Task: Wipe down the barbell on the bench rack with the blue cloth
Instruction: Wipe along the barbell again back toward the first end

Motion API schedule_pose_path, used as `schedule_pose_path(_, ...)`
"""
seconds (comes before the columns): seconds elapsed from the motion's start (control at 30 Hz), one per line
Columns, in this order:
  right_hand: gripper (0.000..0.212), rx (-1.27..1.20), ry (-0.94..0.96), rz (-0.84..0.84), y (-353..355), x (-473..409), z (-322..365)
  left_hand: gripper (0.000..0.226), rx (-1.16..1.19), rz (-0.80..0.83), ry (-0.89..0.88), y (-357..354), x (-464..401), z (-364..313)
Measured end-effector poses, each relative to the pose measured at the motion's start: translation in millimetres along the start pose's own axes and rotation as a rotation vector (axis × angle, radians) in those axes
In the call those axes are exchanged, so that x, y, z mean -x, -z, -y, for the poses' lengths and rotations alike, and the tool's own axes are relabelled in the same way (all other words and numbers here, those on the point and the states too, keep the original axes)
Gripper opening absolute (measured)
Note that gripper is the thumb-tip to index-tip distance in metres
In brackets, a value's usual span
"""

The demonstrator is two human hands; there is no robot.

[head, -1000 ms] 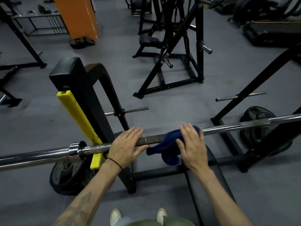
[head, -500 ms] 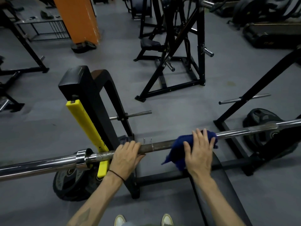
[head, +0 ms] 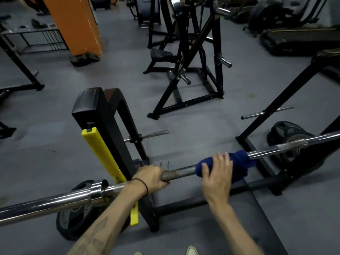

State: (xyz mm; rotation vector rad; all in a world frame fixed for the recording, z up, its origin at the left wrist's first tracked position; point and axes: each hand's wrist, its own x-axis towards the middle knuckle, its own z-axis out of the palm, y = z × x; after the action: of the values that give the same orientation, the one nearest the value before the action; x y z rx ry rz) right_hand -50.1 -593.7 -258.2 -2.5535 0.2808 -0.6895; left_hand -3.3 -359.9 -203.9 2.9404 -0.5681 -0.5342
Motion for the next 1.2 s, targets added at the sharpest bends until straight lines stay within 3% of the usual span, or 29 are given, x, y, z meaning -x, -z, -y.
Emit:
schedule_pose_path(0.03, 0.068, -0.057, 0.002, 0.030, -8.4, 11.5, 26.3, 0.030, -0.033, -0.044, -0.010, -4.1, 3.7, 0.5)
schedule_pose_path(0.1, 0.064, -0.119, 0.204, 0.145, -20.5, 39.5, 61.3, 0.030, -0.091, -0.193, -0.046, -12.7, 12.8, 2.2)
schedule_pose_path(0.2, 0.059, -0.026, 0.528, 0.213, -9.2, 29.4, 32.3, 0.028, -0.085, -0.470, -0.171, -27.6, 21.2, 12.1)
schedule_pose_path(0.27, 0.057, 0.057, 0.460, 0.129, 4.3, 5.1, -4.7, 0.034, -0.070, -0.566, -0.216, -34.3, 24.7, 21.9)
schedule_pose_path(0.33, 0.062, 0.042, 0.235, 0.053, 14.3, -1.5, -18.9, 0.044, -0.076, -0.616, -0.218, -37.2, 28.9, 32.2)
schedule_pose_path(0.43, 0.076, -0.112, -0.050, 0.033, -7.8, 21.0, 37.1, 0.059, -0.095, -0.654, -0.200, -34.8, 35.9, 38.5)
schedule_pose_path(0.47, 0.078, -0.156, -0.011, 0.065, -13.8, 31.5, 57.6, 0.062, -0.112, -0.644, -0.191, -34.4, 36.9, 38.9)
schedule_pose_path(0.53, 0.074, -0.136, 0.243, 0.183, -16.5, 47.4, 67.5, 0.068, -0.125, -0.601, -0.160, -35.0, 37.0, 39.6)
schedule_pose_path(0.6, 0.066, -0.021, 0.474, 0.230, -4.8, 33.6, 35.9, 0.071, -0.131, -0.579, -0.143, -35.4, 36.0, 40.0)
schedule_pose_path(0.63, 0.063, 0.034, 0.500, 0.205, 1.1, 21.4, 15.2, 0.071, -0.134, -0.584, -0.147, -35.0, 35.6, 39.6)
schedule_pose_path(0.73, 0.066, 0.064, 0.260, 0.080, 15.6, -3.0, -16.8, 0.067, -0.135, -0.610, -0.181, -35.8, 36.7, 37.7)
schedule_pose_path(0.83, 0.078, -0.070, -0.032, 0.044, -7.7, 15.2, 31.0, 0.067, -0.145, -0.619, -0.173, -36.8, 36.8, 36.9)
schedule_pose_path(0.87, 0.078, -0.119, -0.013, 0.064, -13.8, 27.7, 50.9, 0.067, -0.150, -0.624, -0.172, -37.4, 36.9, 36.5)
schedule_pose_path(0.93, 0.073, -0.124, 0.234, 0.185, -17.9, 51.4, 68.2, 0.067, -0.148, -0.627, -0.175, -38.1, 36.5, 36.4)
schedule_pose_path(1.0, 0.067, -0.014, 0.502, 0.281, -7.0, 41.2, 45.4, 0.066, -0.133, -0.629, -0.187, -38.3, 36.5, 36.9)
schedule_pose_path(1.03, 0.064, 0.039, 0.543, 0.279, -2.0, 29.8, 27.0, 0.064, -0.120, -0.640, -0.195, -38.3, 36.8, 37.1)
schedule_pose_path(1.13, 0.065, 0.079, 0.291, 0.159, 13.1, 8.6, -6.1, 0.053, -0.056, -0.679, -0.237, -39.6, 36.8, 38.1)
schedule_pose_path(1.2, 0.075, 0.032, 0.069, 0.110, 3.2, 20.7, 17.8, 0.046, -0.039, -0.698, -0.256, -40.5, 35.5, 38.0)
